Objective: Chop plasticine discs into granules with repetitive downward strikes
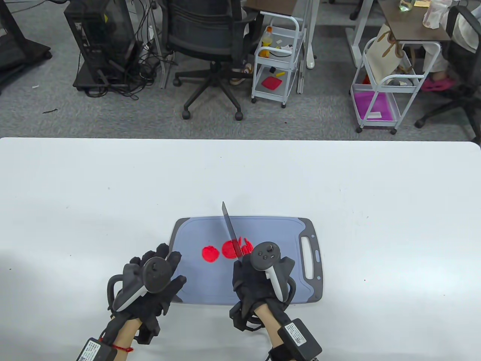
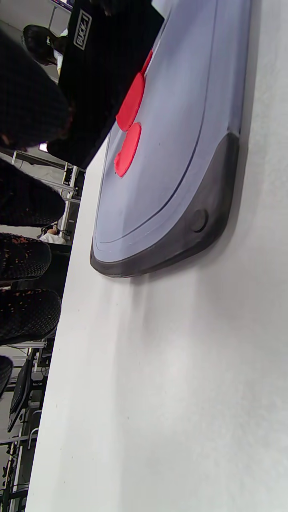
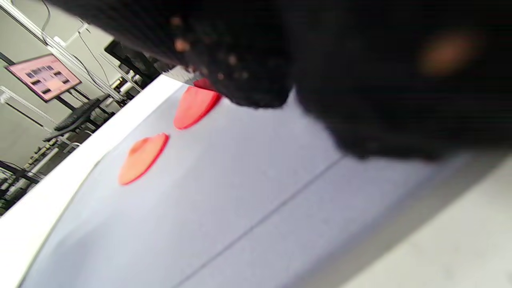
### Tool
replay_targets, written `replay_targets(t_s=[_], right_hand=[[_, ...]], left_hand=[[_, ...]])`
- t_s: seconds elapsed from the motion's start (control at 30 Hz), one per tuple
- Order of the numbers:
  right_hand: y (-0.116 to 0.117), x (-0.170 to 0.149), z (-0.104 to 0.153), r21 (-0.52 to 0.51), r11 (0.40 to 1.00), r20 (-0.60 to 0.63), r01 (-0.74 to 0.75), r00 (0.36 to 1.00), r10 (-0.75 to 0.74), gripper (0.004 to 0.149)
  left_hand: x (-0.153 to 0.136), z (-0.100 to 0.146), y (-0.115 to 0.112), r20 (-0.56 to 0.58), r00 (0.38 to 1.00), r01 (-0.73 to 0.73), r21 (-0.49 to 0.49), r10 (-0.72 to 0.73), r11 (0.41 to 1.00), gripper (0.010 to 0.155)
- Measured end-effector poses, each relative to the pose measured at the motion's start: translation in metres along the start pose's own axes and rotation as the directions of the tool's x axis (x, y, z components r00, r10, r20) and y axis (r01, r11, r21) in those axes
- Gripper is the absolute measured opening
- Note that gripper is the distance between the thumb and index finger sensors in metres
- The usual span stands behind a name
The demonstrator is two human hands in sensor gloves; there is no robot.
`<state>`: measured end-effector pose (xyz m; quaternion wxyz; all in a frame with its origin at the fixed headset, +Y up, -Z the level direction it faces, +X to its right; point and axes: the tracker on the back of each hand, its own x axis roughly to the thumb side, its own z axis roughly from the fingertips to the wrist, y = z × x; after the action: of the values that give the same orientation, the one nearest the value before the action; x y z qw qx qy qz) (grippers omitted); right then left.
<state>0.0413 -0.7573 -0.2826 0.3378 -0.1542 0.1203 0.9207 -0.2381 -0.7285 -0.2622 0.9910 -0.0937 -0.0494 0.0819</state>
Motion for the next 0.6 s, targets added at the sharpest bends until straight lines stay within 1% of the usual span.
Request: replay_targets(t_s=[0.03,0.1,0.13,0.23,0.3,0.4,0.5,0.57,0.6], right_hand=[[-0.004,0.001,0.003,0.009,1.000,0.007,0.028,1.000,-0.028,0.045],[-0.009,0.004,0.010,0.024,1.000,0.021,0.008,1.000,-0.009,0.045],[-0.010,0.006,0.014,0.024,0.999,0.014,-0.027,1.000,0.026,0.045],[-0.002,0.010,0.016,0.014,0.994,0.010,-0.107,0.994,0.107,0.046],[0.003,0.012,0.016,0.034,0.990,-0.007,-0.135,0.991,0.135,0.047],[0.006,0.016,0.020,-0.005,0.990,0.003,-0.140,0.990,0.140,0.047],[0.000,0.020,0.023,-0.015,0.998,0.021,-0.068,0.997,0.068,0.047],[-0.004,0.021,0.024,-0.033,0.998,0.024,-0.059,0.998,0.059,0.047],[-0.004,0.020,0.024,-0.023,0.998,0.017,-0.067,0.998,0.067,0.047]], left_hand=[[0.000,-0.001,0.000,-0.003,1.000,0.000,-0.001,0.000,1.000,0.071],[-0.001,-0.001,0.000,-0.004,1.000,0.001,-0.004,-0.001,1.000,0.071],[-0.001,-0.001,-0.001,-0.004,1.000,0.005,-0.007,-0.005,1.000,0.071],[0.000,0.000,-0.001,-0.001,1.000,0.008,-0.009,-0.008,1.000,0.071],[0.000,0.000,-0.001,0.001,1.000,0.005,-0.007,-0.005,1.000,0.071],[-0.001,0.000,0.000,-0.001,1.000,0.002,-0.003,-0.002,1.000,0.071],[-0.002,0.000,0.000,-0.004,1.000,0.001,-0.004,-0.001,1.000,0.071],[-0.002,0.000,0.000,-0.003,1.000,0.002,-0.006,-0.002,1.000,0.071],[-0.002,0.000,0.000,-0.003,1.000,0.004,-0.009,-0.004,1.000,0.071]])
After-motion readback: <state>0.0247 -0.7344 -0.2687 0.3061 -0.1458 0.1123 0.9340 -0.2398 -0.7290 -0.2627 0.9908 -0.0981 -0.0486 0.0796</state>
